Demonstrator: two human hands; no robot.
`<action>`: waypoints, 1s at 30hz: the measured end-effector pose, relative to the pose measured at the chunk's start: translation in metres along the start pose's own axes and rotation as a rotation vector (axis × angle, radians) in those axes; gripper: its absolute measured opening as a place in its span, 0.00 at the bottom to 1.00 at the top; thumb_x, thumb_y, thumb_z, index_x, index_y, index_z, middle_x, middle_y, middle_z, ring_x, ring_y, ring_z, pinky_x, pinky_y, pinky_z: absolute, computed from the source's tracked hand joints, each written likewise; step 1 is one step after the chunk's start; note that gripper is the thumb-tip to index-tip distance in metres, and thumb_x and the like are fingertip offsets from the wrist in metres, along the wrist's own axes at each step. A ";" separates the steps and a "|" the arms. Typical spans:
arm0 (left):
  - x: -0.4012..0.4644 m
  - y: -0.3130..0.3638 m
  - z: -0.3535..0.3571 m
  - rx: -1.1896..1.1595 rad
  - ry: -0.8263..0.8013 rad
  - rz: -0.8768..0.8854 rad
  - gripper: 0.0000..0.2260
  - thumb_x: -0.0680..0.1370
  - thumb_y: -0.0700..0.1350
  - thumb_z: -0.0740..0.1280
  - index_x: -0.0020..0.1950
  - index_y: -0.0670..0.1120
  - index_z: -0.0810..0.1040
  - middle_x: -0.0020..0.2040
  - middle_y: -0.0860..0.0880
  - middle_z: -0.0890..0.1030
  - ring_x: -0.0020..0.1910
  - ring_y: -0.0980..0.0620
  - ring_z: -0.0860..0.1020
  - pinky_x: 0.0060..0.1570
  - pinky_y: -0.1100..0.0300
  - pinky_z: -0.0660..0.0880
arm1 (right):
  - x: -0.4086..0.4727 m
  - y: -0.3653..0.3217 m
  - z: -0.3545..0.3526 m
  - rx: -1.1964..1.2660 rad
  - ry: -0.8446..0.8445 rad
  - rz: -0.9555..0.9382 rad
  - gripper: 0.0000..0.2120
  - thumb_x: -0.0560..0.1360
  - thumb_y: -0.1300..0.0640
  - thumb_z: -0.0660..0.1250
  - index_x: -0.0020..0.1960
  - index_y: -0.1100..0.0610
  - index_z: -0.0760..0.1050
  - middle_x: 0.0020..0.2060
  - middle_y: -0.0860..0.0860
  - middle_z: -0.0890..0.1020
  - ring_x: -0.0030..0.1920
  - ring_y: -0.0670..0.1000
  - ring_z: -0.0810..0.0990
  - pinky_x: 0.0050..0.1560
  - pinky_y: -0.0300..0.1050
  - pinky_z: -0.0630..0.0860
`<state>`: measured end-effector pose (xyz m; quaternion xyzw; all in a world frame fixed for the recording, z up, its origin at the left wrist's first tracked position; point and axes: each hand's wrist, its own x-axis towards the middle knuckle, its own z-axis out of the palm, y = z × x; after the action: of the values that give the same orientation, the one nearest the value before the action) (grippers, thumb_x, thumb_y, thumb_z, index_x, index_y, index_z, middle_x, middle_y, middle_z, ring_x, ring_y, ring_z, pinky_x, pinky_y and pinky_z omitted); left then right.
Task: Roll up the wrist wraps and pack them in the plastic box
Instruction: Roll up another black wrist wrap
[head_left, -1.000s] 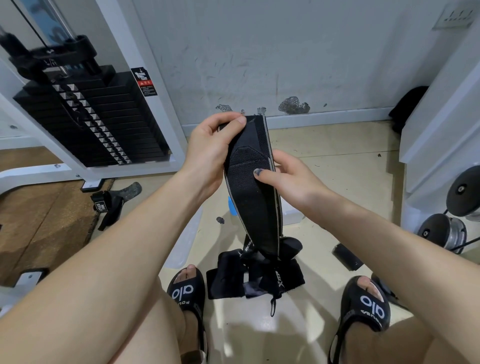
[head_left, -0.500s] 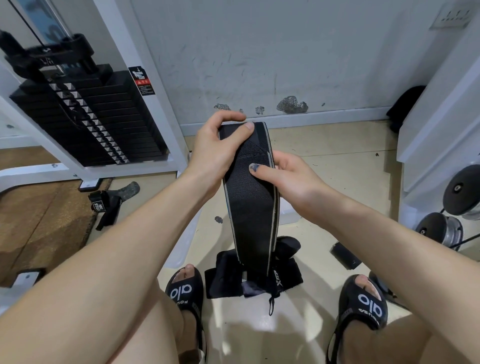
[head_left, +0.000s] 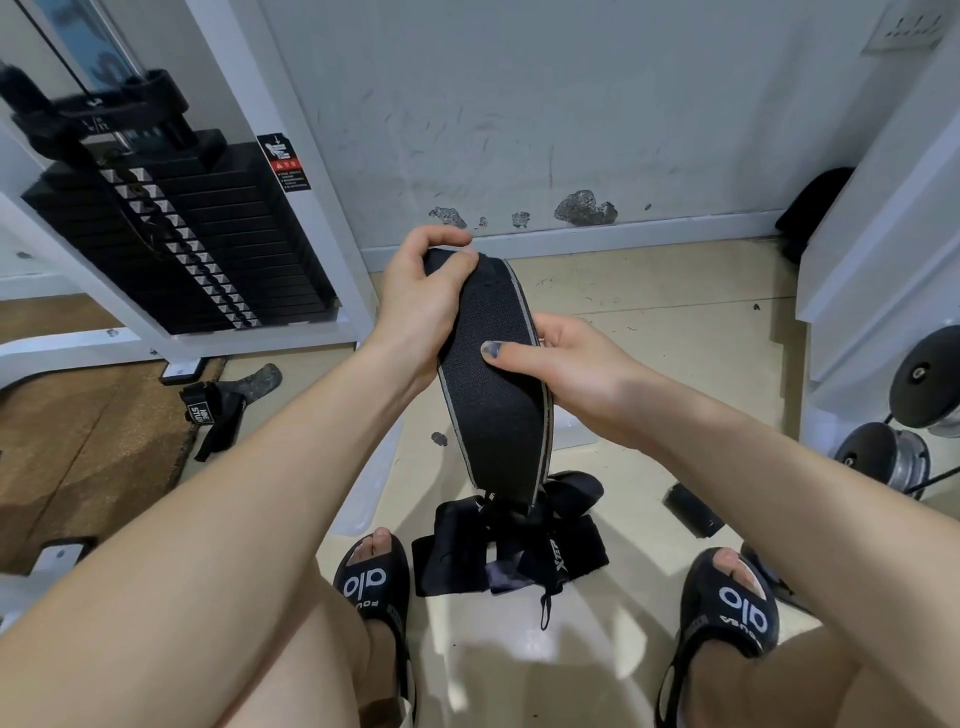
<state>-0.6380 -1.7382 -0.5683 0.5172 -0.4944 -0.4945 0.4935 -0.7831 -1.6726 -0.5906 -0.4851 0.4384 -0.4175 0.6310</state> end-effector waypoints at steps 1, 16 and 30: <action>-0.001 0.002 0.000 -0.005 0.015 -0.010 0.05 0.82 0.40 0.69 0.57 0.46 0.78 0.44 0.47 0.80 0.38 0.53 0.79 0.37 0.61 0.77 | 0.000 0.000 0.001 0.004 -0.010 0.005 0.08 0.82 0.65 0.66 0.59 0.62 0.79 0.48 0.53 0.86 0.47 0.50 0.85 0.48 0.41 0.82; -0.011 0.007 0.008 -0.196 -0.133 -0.277 0.18 0.83 0.37 0.63 0.71 0.52 0.74 0.45 0.44 0.83 0.37 0.49 0.82 0.37 0.58 0.80 | 0.001 0.000 0.004 0.086 0.076 0.098 0.14 0.81 0.63 0.65 0.66 0.61 0.76 0.58 0.60 0.85 0.57 0.57 0.85 0.60 0.51 0.80; -0.014 0.004 0.002 -0.134 -0.217 -0.297 0.16 0.82 0.36 0.65 0.66 0.51 0.79 0.43 0.44 0.84 0.40 0.47 0.82 0.41 0.56 0.81 | 0.005 0.005 0.001 0.012 0.076 0.151 0.15 0.78 0.67 0.67 0.64 0.62 0.77 0.57 0.62 0.84 0.59 0.60 0.84 0.63 0.55 0.80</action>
<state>-0.6401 -1.7240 -0.5641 0.4941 -0.4287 -0.6467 0.3922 -0.7807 -1.6762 -0.5958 -0.4307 0.4948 -0.3896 0.6464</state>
